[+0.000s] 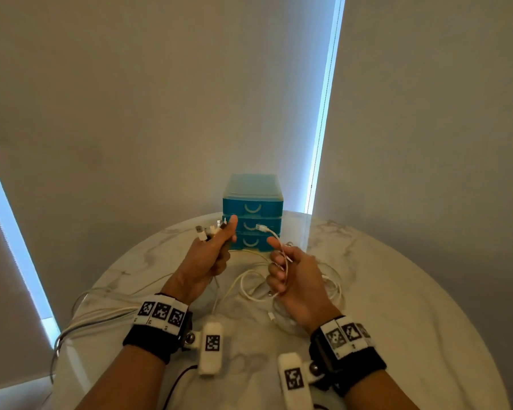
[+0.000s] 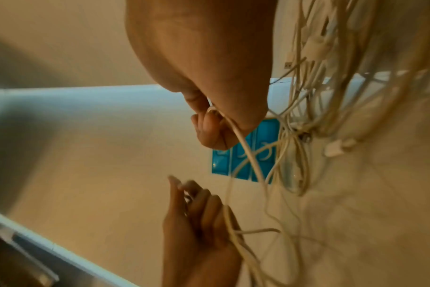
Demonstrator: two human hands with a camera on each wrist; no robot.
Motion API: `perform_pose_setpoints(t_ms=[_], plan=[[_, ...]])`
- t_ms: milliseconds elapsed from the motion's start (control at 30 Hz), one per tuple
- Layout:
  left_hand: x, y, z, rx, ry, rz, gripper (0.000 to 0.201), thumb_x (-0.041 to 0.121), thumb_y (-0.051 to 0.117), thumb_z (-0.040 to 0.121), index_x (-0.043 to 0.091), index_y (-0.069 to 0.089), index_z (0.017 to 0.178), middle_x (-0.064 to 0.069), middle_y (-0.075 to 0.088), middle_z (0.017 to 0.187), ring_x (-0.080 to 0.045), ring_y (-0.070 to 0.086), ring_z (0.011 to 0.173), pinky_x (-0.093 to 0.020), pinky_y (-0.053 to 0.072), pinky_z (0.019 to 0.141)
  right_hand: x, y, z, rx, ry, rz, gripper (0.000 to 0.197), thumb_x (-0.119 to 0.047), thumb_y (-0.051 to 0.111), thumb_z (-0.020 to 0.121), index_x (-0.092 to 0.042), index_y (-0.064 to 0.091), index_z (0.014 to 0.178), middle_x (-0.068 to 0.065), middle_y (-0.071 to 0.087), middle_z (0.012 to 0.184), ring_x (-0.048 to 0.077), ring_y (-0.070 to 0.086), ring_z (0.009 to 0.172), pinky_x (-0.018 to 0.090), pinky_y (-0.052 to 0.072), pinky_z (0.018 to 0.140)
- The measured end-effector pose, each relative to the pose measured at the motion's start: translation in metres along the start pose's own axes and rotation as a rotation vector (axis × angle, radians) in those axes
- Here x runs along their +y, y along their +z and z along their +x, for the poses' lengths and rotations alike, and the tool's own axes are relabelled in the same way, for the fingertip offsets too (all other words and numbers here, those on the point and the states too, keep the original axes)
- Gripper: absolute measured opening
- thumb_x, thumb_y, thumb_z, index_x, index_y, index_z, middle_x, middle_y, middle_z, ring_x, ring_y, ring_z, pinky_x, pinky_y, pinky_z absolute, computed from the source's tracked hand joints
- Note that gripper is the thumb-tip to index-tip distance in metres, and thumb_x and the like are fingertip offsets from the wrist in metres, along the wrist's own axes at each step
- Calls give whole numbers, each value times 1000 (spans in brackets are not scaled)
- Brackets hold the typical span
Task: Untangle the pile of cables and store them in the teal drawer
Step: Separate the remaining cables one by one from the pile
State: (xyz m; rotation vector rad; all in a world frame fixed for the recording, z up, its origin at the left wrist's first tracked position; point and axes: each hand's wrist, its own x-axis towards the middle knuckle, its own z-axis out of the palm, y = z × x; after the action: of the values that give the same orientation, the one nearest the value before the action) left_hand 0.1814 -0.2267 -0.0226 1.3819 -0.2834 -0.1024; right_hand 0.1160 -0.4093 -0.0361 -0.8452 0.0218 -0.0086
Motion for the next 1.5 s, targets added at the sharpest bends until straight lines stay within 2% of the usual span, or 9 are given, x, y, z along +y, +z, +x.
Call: perform_pose_setpoints(t_ms=[267,400,567,700,867,1067,1267,1400,1500], plan=[[-8,4,1,17,4,221,60,77,63,91,18,74,86,3,35,57,-10,27,48,-26,23,45,10,10,-9,-79,13,-489,31,-27,54,107,-10,74,124,-2,47,68,10,33,54,23,24,43],[-8,1,4,105,44,226,42,57,76,92,16,80,86,3,42,55,-12,32,49,-27,27,46,8,16,-14,-132,-40,-679,24,-28,63,106,-13,79,114,2,57,71,12,46,56,25,36,48],[-2,-12,11,418,196,-163,27,35,74,99,24,73,75,5,43,57,-8,31,47,-25,26,45,-1,2,-16,-285,-38,-996,14,-24,73,101,-15,78,109,9,80,101,16,74,90,27,59,88],[2,-31,13,550,284,-427,31,41,69,103,25,68,76,7,42,56,-6,30,45,-22,24,41,-22,-15,-14,-113,-179,-1067,8,-22,72,101,-17,78,103,-2,82,97,11,77,93,28,58,87],[-3,-25,16,486,277,-375,35,51,63,104,26,67,81,8,44,59,-5,30,45,-21,23,40,-32,-24,-8,203,-505,-803,12,-28,76,99,-22,75,109,-1,80,96,9,73,86,21,57,74],[0,-36,18,500,270,-517,37,55,58,105,25,61,82,2,67,79,-3,31,43,-19,22,36,-30,-39,-8,-89,-92,-1119,13,-16,84,90,-14,79,103,1,83,94,16,79,93,25,61,85],[5,-34,14,331,241,-558,36,55,56,106,29,56,80,10,37,59,-3,22,40,-20,15,34,-52,-28,-14,426,-800,-1085,12,-39,83,90,-33,74,93,-17,73,95,1,61,97,13,44,79],[16,-23,4,133,192,-267,41,64,72,92,24,67,83,9,41,62,-6,27,49,-21,18,39,-45,-20,-14,354,-767,-1077,10,-35,82,92,-34,72,89,-19,74,91,3,64,93,17,46,78],[19,-9,-9,-53,154,214,62,77,75,81,20,80,104,6,56,68,-14,45,60,-29,37,51,-35,-17,-12,235,-666,-1188,8,-35,86,87,-33,79,86,-20,77,85,0,68,84,17,52,74]])
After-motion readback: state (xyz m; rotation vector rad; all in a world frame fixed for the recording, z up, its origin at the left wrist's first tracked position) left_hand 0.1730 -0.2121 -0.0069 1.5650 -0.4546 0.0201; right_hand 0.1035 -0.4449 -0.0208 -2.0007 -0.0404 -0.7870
